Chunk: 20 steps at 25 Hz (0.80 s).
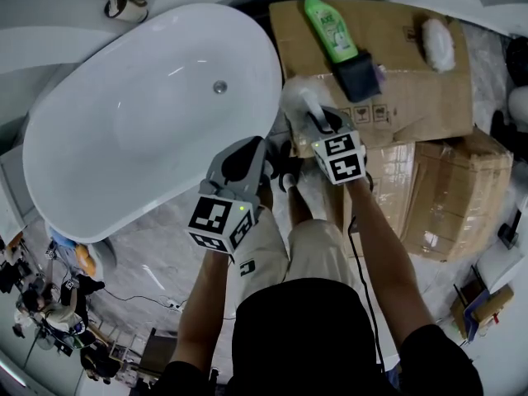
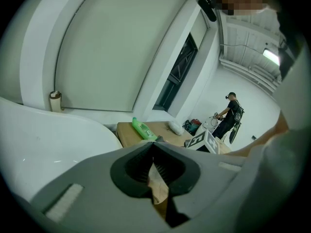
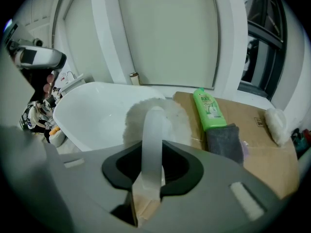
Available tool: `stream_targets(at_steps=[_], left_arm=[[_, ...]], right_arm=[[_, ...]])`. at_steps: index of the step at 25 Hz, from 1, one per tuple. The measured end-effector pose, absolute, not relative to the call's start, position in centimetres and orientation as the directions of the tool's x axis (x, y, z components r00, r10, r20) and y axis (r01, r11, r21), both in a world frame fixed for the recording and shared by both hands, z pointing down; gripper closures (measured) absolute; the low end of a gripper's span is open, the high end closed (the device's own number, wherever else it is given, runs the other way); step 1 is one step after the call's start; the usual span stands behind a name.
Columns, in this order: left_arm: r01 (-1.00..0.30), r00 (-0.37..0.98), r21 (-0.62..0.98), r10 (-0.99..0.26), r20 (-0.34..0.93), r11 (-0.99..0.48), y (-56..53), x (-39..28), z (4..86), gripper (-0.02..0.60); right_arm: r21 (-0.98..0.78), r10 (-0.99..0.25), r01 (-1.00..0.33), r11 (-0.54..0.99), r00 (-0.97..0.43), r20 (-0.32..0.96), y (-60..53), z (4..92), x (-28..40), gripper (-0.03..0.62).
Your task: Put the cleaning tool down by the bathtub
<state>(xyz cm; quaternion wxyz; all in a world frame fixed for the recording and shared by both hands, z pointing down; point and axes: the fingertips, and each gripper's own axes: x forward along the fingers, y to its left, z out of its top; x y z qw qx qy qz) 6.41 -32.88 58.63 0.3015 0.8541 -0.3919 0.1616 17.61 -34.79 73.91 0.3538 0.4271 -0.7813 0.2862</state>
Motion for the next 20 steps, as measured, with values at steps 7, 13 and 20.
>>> stream_targets(at_steps=[7,13,20], left_arm=[[-0.763,0.643,0.376,-0.558,0.525,-0.525,-33.3,5.8,59.1,0.583],[-0.769,0.635,0.373,-0.553,0.539,-0.519,-33.2,4.9,59.7,0.583],[-0.766,0.638,0.376,-0.545,0.543,-0.522,-33.3,4.6,59.8,0.583]], right_arm=[[-0.133,-0.433,-0.859,0.495,-0.376,0.819,-35.6,76.0,17.2,0.502],[-0.115,-0.421,-0.865,0.488,-0.348,0.838,-36.2,77.4,17.1,0.502],[-0.114,-0.423,-0.876,0.469,-0.336,0.841,-36.9,77.8,17.2,0.502]])
